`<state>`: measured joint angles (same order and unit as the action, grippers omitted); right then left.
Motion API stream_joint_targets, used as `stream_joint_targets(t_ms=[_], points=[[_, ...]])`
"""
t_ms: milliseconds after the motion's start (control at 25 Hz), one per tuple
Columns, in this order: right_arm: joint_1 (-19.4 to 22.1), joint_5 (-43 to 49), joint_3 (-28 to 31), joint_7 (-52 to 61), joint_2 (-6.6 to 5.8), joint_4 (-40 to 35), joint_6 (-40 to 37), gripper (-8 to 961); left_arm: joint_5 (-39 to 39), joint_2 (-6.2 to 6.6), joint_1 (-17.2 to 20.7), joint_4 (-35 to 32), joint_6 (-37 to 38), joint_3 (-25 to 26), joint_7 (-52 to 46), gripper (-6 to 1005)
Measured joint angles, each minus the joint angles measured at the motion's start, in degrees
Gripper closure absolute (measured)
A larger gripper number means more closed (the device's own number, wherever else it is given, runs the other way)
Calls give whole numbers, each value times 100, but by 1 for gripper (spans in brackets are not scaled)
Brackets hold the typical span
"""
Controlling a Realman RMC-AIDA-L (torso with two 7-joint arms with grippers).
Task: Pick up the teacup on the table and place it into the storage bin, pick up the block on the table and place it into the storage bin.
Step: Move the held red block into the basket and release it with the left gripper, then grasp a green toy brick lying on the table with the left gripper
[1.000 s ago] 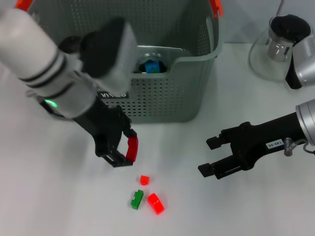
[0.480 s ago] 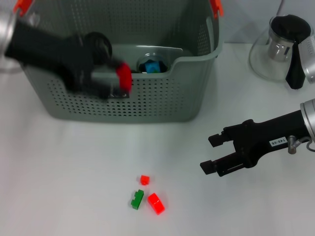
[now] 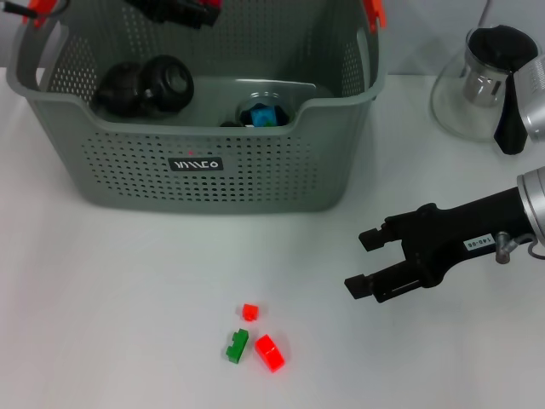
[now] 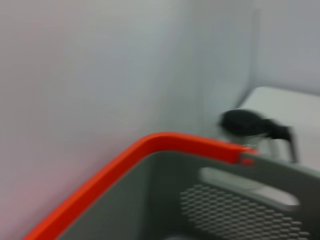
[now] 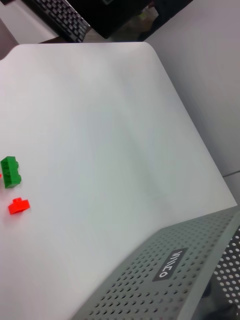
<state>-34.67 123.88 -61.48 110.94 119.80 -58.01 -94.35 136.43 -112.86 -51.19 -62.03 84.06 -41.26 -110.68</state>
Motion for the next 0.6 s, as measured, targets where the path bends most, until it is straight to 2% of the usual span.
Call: stream_joint_targets(t_ms=[160,360,600], points=[[-11,3,-1,-20,9,0,0,41,240,-45,-78,171,-622,-228,-289,288],[-14,5,-4,-25,9,0,5,41,253,-65,-112,185,-794,-286,-428,280],[11,5,-4,-37,8,8,11,42,149,-69,-67,-24,-688,-227,-594,161]])
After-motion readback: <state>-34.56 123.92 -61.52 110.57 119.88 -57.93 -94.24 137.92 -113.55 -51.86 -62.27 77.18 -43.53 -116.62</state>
